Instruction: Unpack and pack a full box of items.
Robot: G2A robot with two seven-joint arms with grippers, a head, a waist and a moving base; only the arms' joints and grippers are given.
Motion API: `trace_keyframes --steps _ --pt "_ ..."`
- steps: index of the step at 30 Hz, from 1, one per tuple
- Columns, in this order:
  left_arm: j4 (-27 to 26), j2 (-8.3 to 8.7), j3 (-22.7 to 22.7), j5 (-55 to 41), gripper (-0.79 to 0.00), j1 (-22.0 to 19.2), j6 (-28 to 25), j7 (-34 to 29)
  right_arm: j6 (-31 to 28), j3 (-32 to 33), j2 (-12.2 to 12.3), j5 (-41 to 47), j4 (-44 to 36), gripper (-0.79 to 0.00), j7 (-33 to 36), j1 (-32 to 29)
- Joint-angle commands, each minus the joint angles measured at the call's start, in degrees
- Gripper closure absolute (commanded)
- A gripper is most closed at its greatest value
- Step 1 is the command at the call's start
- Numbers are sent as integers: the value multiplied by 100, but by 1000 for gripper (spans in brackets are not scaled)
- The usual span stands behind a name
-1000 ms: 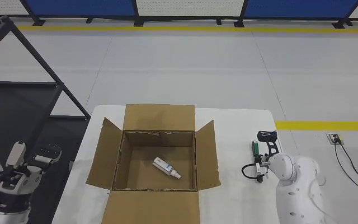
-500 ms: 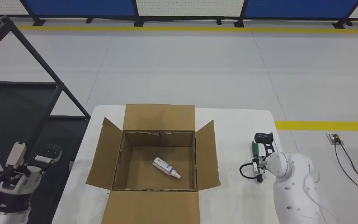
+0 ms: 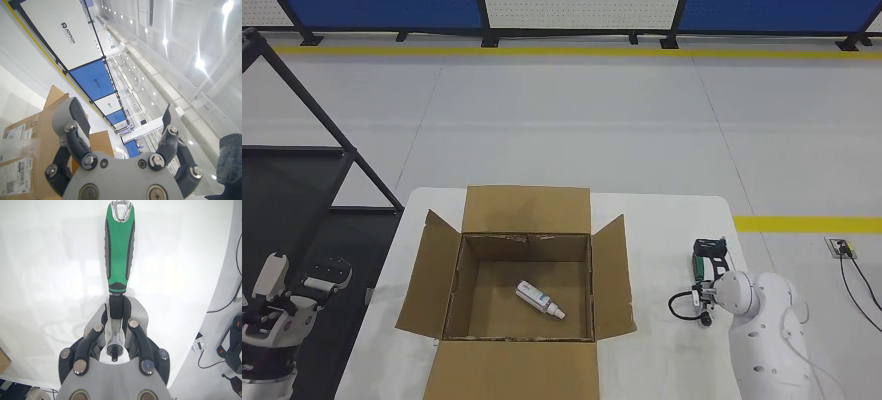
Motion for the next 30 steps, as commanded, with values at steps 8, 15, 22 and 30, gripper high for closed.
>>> trace_keyframes --steps 8,15,22,30 --pt "0 0 0 0 -785 0 0 0 191 14 63 181 -261 0 -123 -29" --pt "0 0 0 0 -785 0 0 0 509 163 62 1089 -2078 0 -176 -574" --pt "0 0 0 0 -785 0 0 0 896 13 23 2142 -4177 0 -470 -1368" --pt "0 0 0 0 -785 0 0 0 747 -727 11 3045 -5772 0 -1034 -2054"
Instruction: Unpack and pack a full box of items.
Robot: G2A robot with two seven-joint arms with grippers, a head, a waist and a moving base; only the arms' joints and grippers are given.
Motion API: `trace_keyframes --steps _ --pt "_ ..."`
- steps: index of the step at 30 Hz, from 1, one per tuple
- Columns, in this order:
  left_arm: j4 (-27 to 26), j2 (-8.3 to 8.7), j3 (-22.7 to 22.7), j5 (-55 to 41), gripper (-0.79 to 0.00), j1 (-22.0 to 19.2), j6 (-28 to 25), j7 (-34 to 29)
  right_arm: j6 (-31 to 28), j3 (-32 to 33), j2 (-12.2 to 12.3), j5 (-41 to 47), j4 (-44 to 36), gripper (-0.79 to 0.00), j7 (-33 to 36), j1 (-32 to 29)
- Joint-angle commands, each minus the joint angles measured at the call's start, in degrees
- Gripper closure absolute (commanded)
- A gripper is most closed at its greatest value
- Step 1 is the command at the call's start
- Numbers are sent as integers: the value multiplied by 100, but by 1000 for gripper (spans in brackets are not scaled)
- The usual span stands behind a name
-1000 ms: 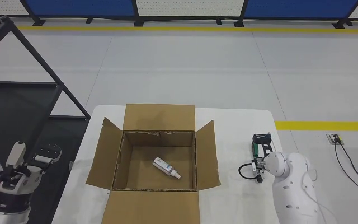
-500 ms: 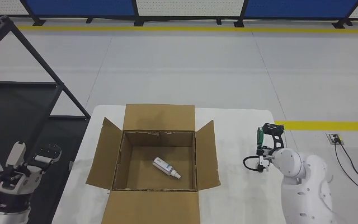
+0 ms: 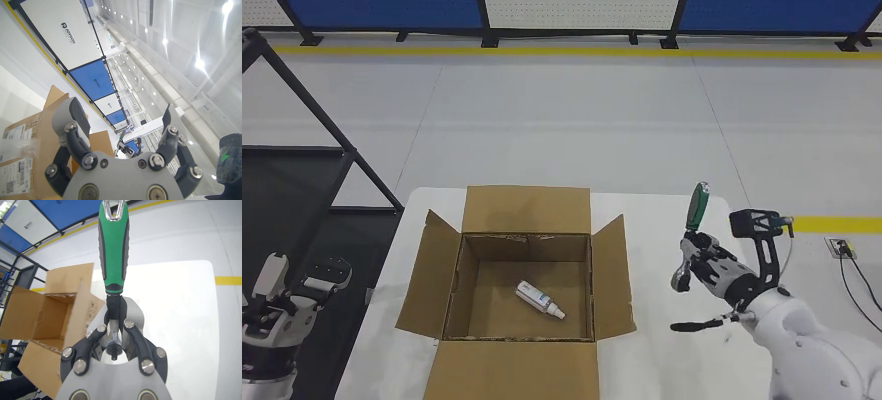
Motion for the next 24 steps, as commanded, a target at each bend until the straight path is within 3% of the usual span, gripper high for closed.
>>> trace_keyframes --steps 1,6,14,24 --pt "0 0 0 0 -785 0 0 0 -112 -233 0 166 -259 0 -211 -134" --pt "0 0 0 0 -785 0 0 0 -427 -1131 7 -49 -334 0 -903 -305" --pt "0 0 0 0 -785 0 0 0 -501 -2770 12 -1518 -88 0 -1653 -499" --pt "0 0 0 0 -785 0 0 0 -407 -2877 9 -1694 8 0 -1695 -489"
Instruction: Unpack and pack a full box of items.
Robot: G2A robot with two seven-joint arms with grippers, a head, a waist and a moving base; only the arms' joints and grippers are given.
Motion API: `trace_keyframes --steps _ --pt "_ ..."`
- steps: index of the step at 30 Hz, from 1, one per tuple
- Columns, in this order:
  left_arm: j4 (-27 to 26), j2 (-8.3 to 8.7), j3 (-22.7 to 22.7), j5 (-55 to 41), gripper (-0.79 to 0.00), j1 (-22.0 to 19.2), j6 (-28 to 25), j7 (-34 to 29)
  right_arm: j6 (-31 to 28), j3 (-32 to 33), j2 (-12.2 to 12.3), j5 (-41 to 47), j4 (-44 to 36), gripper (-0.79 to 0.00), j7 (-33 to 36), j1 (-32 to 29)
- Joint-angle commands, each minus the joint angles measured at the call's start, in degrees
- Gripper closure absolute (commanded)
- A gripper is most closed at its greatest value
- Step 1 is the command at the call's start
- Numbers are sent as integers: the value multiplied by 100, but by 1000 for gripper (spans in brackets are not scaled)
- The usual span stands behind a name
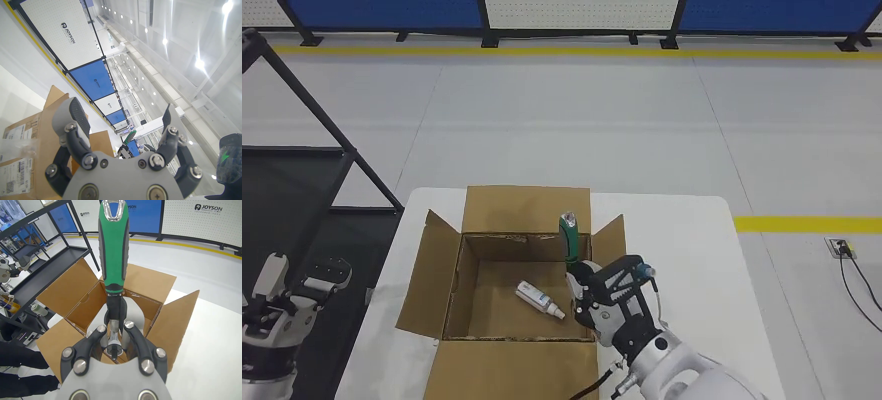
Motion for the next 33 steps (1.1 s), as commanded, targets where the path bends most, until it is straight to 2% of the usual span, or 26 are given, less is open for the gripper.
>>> trace_keyframes --steps 1,6,8,10,15,17,19,26,33 --pt "0 0 0 0 -785 0 0 0 0 0 0 -1 0 0 0 0" --pt "0 0 0 0 -785 0 0 0 13 -9 11 -92 14 0 -209 -125" --pt "0 0 0 0 -785 0 0 0 -157 -141 28 -222 56 0 -354 -212" --pt "0 0 0 0 -785 0 0 0 -308 -305 33 -532 229 0 -284 -53" --pt "0 0 0 0 -785 0 0 0 -407 -1038 -83 -1189 1180 0 355 1059" --pt "0 0 0 0 -785 0 0 0 -603 -1365 -170 -1029 1724 0 818 1607" --pt "0 0 0 0 -785 0 0 0 -532 -1652 -279 -1133 2222 0 1233 2194" --pt "0 0 0 0 -785 0 0 0 -857 -2286 -678 -15 4086 0 1984 3699" --pt "0 0 0 0 -785 0 0 0 -718 -2710 -1059 637 5929 0 2324 4638"
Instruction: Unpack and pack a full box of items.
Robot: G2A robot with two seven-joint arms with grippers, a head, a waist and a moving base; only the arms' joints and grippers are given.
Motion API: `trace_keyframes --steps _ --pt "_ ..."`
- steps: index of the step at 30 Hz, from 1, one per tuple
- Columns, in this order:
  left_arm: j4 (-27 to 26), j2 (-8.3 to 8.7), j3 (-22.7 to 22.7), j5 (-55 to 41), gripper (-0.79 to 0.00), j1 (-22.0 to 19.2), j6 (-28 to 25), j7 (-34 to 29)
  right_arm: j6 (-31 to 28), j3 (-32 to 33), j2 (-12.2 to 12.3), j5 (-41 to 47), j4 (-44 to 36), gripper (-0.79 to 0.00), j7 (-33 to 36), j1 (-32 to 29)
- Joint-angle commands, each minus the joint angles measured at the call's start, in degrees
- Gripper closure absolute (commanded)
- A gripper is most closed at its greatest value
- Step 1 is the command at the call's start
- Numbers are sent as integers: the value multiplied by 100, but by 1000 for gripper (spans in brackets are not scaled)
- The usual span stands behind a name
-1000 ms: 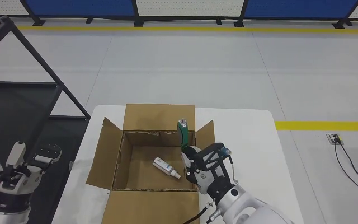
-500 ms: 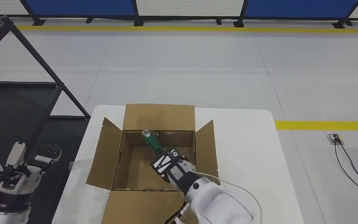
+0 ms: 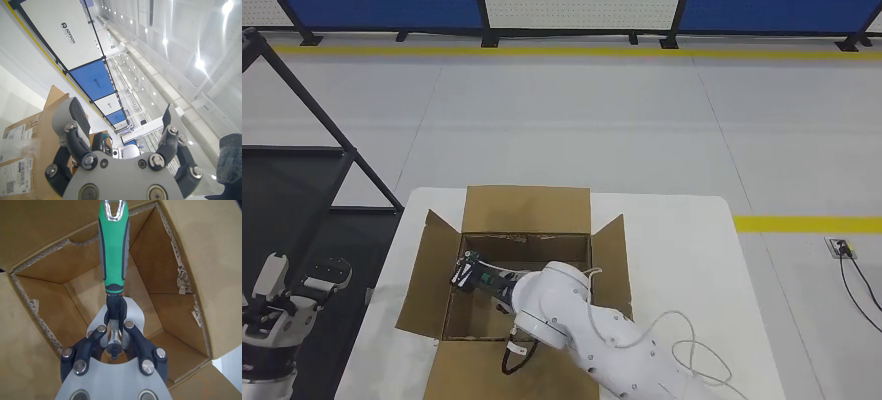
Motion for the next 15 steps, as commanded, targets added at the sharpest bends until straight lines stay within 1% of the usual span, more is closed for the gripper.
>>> trace_keyframes --steps 1,12,15 --pt "0 0 0 0 -785 0 0 0 85 -49 -56 51 319 0 95 141" --pt "0 0 0 0 -785 0 0 0 84 -51 -55 47 327 0 58 118" --pt "0 0 0 0 -785 0 0 0 -60 -95 -71 63 567 0 -93 23"
